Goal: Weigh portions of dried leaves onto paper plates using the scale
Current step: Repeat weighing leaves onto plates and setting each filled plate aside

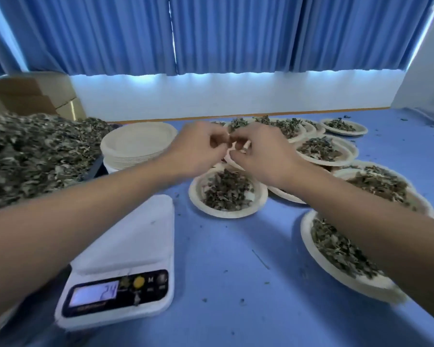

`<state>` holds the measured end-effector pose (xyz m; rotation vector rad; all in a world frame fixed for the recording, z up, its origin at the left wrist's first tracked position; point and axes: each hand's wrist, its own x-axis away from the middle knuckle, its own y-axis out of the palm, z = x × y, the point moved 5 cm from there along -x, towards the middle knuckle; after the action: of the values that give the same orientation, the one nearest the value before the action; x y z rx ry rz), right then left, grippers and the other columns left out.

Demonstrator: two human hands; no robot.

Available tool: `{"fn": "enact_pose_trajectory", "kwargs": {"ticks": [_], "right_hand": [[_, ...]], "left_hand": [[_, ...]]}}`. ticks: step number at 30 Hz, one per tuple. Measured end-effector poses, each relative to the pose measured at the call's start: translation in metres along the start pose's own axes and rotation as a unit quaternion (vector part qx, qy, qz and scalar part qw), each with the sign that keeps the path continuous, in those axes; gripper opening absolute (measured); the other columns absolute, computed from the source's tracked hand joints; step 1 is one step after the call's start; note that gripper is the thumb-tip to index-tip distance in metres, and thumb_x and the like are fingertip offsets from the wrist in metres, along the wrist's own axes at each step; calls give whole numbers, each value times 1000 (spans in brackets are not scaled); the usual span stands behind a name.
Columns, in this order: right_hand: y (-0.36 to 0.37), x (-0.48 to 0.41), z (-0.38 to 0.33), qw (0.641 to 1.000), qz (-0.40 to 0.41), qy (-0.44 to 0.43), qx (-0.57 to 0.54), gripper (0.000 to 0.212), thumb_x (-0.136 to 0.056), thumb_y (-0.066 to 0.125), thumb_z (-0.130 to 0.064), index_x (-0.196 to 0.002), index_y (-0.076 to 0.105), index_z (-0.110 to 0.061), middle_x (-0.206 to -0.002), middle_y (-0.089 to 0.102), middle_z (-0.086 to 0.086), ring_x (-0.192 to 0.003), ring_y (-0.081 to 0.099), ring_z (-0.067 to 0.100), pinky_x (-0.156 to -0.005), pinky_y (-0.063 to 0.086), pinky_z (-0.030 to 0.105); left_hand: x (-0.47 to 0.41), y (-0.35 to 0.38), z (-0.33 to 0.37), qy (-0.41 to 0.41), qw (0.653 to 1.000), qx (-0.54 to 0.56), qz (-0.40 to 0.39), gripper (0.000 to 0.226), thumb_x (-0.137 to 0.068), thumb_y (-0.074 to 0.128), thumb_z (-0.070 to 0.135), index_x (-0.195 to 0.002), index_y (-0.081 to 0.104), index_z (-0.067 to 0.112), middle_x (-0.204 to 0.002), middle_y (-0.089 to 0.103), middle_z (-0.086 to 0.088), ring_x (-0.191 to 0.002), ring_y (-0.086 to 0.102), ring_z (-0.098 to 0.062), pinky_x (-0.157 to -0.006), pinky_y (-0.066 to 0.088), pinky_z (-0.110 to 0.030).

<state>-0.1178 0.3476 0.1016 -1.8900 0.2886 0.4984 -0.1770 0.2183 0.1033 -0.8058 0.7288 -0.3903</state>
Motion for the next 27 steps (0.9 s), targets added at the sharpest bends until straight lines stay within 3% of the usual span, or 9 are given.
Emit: {"fn": "enact_pose_trajectory", "kwargs": {"ticks": [2,6,10,13,17,21,27], "right_hand": [[17,-22,-25,1000,-7,-27,-4,20,-92,63,-22,-109,74,-20,-96,64,3,-84,60,21,-83,49,38],[49,-55,-72,995,-40,-93,-10,26,-98,63,-30,-121,73,-25,-110,57,4,-84,52,19,-87,49,40],[78,-75,-103,984,-86,-152,13,23,-99,62,-39,-118,73,-35,-117,57,-2,-86,47,11,-76,45,36],[90,-80,-111,976,-103,-184,48,22,-99,61,-40,-115,75,-36,-112,62,-6,-101,57,17,-78,47,37],[89,-87,-109,972,-131,-194,25,20,-98,65,-36,-113,77,-37,-107,67,-9,-100,62,21,-86,51,46],[86,-94,-107,968,-149,-201,2,18,-97,68,-31,-112,79,-31,-104,69,-7,-96,65,22,-87,51,48],[88,-99,-108,960,-176,-218,6,19,-98,67,-32,-112,79,-32,-101,67,-9,-94,63,19,-85,51,49]], "left_hand": [[11,-38,-32,-20,999,-14,34,12,-86,67,9,-90,77,16,-87,75,1,-84,67,-12,-84,51,-28],[28,-88,-90,-50,995,-77,38,11,-90,70,21,-98,77,18,-95,75,1,-93,68,-16,-90,51,-32],[41,-105,-126,-30,996,-87,-20,14,-91,72,29,-99,80,21,-92,76,8,-86,68,-3,-79,48,-18],[47,-106,-139,9,994,-95,-46,14,-92,72,30,-97,81,22,-89,76,10,-81,64,2,-70,38,-5],[51,-109,-144,44,994,-90,-48,14,-92,71,31,-102,80,27,-95,75,13,-88,66,-1,-78,44,-11],[50,-111,-142,72,992,-87,-50,15,-93,72,28,-105,80,25,-101,75,11,-94,67,-6,-87,51,-28],[51,-113,-142,96,989,-86,-72,16,-93,71,25,-107,80,23,-102,75,9,-95,67,-9,-90,50,-35]]}}
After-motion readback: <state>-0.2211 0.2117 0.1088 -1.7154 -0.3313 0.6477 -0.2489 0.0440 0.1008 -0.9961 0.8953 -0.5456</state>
